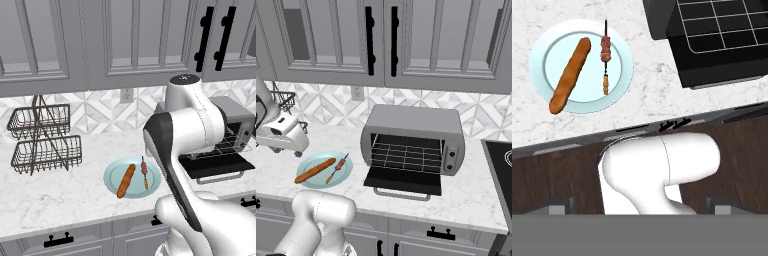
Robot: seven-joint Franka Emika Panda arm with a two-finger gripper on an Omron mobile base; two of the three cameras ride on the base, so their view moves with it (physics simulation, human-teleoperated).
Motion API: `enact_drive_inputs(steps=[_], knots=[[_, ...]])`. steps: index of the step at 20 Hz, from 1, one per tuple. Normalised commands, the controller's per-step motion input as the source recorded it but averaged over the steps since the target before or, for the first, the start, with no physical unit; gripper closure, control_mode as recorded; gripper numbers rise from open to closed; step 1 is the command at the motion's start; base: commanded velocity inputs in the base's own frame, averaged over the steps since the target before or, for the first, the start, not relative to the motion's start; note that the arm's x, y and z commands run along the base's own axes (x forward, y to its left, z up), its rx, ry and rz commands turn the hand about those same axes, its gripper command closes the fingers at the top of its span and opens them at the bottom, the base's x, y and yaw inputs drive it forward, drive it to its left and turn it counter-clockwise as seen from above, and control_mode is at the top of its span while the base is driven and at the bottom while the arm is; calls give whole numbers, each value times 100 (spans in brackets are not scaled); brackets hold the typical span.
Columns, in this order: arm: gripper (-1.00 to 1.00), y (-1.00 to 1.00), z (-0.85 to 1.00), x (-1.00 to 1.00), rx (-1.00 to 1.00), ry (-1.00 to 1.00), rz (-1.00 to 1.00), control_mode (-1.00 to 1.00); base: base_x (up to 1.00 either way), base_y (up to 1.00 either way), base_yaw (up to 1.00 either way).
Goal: Pick up the kebab skewer and baguette bread, and place them inside the toaster oven. Close the toaster oven door and start by setting the timer.
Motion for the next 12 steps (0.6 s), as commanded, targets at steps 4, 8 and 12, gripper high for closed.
enact_drive_inputs(steps=[4, 8, 12], knots=[[-100, 19, -4, -4, 2, 0, 0, -100, 0, 0, 0], [-100, 14, 0, 0, 4, 0, -4, -100, 0, 0, 0], [-100, 8, -2, 6, 5, 0, -3, -100, 0, 0, 0]])
